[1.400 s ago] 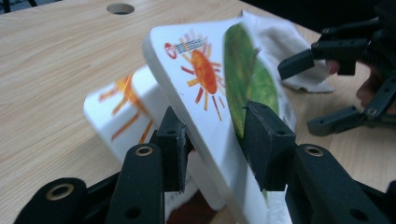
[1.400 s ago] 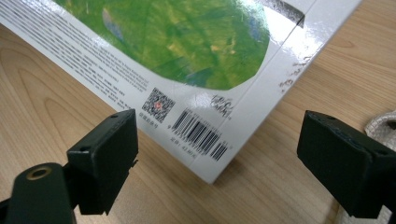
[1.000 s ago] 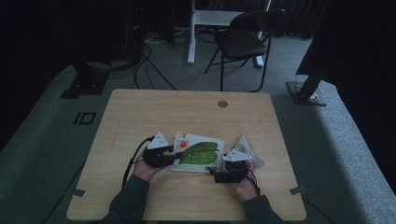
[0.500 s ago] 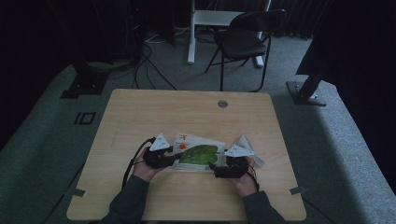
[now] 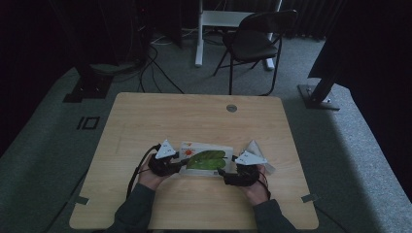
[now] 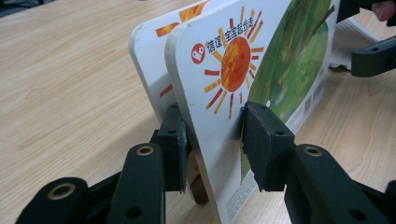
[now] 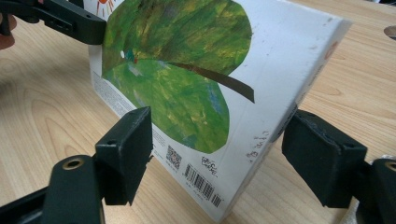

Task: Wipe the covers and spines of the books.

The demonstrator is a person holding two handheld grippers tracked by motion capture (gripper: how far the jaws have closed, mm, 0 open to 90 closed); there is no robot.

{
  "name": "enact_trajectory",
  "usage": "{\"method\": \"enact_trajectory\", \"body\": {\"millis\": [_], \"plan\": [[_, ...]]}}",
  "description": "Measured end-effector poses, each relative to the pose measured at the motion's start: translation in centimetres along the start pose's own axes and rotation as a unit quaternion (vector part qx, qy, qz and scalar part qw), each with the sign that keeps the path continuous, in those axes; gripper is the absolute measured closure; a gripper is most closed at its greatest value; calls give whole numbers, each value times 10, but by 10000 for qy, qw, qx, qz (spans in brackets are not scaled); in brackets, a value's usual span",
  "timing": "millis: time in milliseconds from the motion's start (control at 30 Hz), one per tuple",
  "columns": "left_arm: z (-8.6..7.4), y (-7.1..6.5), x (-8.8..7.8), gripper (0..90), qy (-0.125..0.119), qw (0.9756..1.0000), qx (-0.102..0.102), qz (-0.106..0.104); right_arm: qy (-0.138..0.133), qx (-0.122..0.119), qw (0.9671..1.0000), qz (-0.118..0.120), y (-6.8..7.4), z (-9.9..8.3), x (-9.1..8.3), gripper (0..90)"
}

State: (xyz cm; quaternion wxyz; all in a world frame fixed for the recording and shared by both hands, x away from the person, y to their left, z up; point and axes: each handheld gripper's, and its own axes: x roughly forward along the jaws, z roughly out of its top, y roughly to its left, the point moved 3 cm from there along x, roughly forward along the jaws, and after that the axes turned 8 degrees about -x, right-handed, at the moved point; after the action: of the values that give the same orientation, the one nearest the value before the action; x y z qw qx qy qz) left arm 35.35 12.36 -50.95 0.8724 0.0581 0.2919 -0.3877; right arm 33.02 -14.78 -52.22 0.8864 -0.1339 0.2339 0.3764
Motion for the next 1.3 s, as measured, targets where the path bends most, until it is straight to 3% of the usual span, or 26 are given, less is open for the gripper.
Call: {"method": "enact_trajectory", "body": {"millis": [100,300,1300], "plan": [[-2,2,-2,631,-79,9999,-84,-38,-25,3,10000,36,1,0,-2,253],[-3,3,-8,622,-170,9998,-49,-66,-80,2,9999,111,2,0,-6,254],[-7,-5,-16,608,-235,9995,25,-217,-353,-148,9992,121,4,2,-15,353]]}}
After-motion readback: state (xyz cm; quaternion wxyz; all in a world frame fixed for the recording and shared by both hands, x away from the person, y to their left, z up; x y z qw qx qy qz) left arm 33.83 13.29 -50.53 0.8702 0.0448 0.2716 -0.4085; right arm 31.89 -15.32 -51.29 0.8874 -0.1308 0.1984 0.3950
